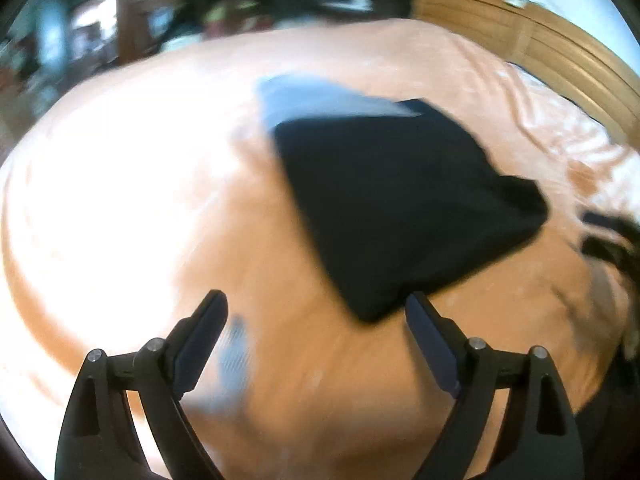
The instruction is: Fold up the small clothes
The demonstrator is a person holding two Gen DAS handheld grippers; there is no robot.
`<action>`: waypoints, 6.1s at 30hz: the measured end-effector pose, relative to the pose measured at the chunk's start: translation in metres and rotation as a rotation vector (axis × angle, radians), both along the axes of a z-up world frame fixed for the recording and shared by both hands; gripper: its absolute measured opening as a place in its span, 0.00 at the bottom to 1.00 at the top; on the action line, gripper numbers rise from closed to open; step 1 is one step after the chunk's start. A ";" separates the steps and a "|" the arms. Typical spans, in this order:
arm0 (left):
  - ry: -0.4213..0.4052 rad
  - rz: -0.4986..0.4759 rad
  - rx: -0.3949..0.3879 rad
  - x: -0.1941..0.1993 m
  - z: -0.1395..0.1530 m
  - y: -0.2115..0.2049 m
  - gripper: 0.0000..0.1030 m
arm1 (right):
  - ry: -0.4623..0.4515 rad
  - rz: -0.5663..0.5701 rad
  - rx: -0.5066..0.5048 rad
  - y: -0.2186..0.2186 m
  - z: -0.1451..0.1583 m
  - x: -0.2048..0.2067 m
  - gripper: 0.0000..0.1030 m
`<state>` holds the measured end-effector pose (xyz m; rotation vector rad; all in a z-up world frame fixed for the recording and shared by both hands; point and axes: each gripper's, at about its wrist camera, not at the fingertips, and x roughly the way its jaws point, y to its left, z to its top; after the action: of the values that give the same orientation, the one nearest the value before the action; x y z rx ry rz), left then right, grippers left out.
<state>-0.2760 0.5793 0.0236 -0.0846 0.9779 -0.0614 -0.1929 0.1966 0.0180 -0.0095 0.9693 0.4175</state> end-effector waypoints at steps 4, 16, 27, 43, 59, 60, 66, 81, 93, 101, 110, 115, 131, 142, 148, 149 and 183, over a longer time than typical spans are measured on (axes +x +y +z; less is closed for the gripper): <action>0.037 0.076 -0.011 -0.009 -0.020 0.005 0.98 | 0.049 -0.022 -0.079 -0.001 -0.033 -0.012 1.00; 0.038 0.198 -0.042 -0.001 -0.027 0.006 1.00 | -0.063 -0.040 -0.150 0.012 -0.038 -0.028 1.00; -0.033 0.190 0.006 -0.004 -0.034 0.003 1.00 | -0.064 -0.057 -0.138 0.014 -0.043 -0.020 1.00; -0.055 0.190 0.008 -0.005 -0.037 0.003 1.00 | -0.078 -0.063 -0.121 0.012 -0.044 -0.020 1.00; -0.057 0.191 -0.005 -0.004 -0.039 0.005 1.00 | -0.092 -0.102 -0.095 0.012 -0.042 -0.015 1.00; -0.057 0.191 -0.006 -0.004 -0.039 0.005 1.00 | -0.092 -0.104 -0.095 0.012 -0.042 -0.015 1.00; -0.060 0.191 -0.013 -0.003 -0.039 0.005 1.00 | -0.098 -0.110 -0.097 0.013 -0.042 -0.015 1.00; -0.062 0.194 -0.015 -0.004 -0.039 0.003 1.00 | -0.109 -0.116 -0.088 0.010 -0.043 -0.016 1.00; -0.062 0.194 -0.016 -0.004 -0.039 0.003 1.00 | -0.109 -0.115 -0.088 0.010 -0.043 -0.016 1.00; -0.062 0.195 -0.016 -0.004 -0.040 0.003 1.00 | -0.110 -0.116 -0.088 0.010 -0.043 -0.016 1.00; -0.062 0.194 -0.016 -0.004 -0.040 0.003 1.00 | -0.109 -0.116 -0.088 0.010 -0.043 -0.016 1.00; -0.062 0.194 -0.016 -0.004 -0.040 0.003 1.00 | -0.110 -0.116 -0.089 0.010 -0.043 -0.016 1.00; -0.062 0.194 -0.016 -0.004 -0.040 0.003 1.00 | -0.110 -0.116 -0.089 0.010 -0.043 -0.016 1.00; -0.062 0.194 -0.016 -0.004 -0.040 0.003 1.00 | -0.111 -0.117 -0.089 0.010 -0.044 -0.016 1.00; -0.062 0.194 -0.016 -0.004 -0.040 0.003 1.00 | -0.111 -0.117 -0.089 0.010 -0.044 -0.016 1.00; -0.062 0.194 -0.016 -0.004 -0.040 0.003 1.00 | -0.111 -0.117 -0.089 0.010 -0.044 -0.016 1.00; -0.062 0.193 -0.015 -0.004 -0.040 0.004 1.00 | -0.112 -0.118 -0.089 0.010 -0.044 -0.016 1.00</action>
<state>-0.2800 0.5828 -0.0162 -0.1892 0.9037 0.1056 -0.2085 0.2070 -0.0257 -0.0561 0.8727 0.2625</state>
